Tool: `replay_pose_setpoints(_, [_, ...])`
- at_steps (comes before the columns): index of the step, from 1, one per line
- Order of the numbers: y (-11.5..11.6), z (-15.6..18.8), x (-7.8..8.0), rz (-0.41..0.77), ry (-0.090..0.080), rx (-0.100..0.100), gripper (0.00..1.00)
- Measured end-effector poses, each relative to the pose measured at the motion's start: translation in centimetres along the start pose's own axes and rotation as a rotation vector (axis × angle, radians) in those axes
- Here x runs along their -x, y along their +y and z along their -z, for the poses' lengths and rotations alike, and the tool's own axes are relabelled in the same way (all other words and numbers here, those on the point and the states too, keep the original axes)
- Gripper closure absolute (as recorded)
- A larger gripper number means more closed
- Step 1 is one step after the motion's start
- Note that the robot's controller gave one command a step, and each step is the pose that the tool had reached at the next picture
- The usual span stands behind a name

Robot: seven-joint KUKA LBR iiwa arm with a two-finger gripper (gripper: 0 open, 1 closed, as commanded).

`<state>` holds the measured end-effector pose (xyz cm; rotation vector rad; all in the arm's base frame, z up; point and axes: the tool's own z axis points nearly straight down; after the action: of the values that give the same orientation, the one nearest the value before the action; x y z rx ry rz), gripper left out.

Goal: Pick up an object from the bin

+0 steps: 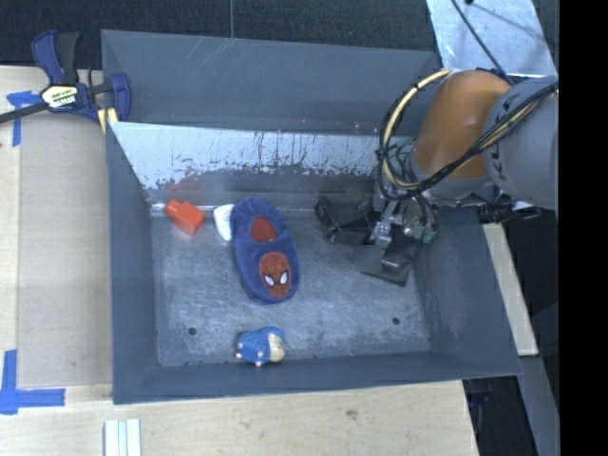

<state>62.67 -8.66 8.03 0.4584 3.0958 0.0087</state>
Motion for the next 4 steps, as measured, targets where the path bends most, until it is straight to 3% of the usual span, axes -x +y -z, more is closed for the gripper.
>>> replay_pose_setpoints(1, [-0.7,0.0,-0.8,-0.156,-0.018,0.003,0.00])
replay_pose_setpoints(2, [-1.0,0.5,-0.7,-0.156,-0.014,-0.001,1.00])
replay_pose_setpoints(3, [-1.4,13.6,-1.6,-0.213,-0.002,-0.006,1.00])
replay_pose_setpoints(4, [-3.3,6.8,-7.2,-0.217,0.017,-0.011,1.00])
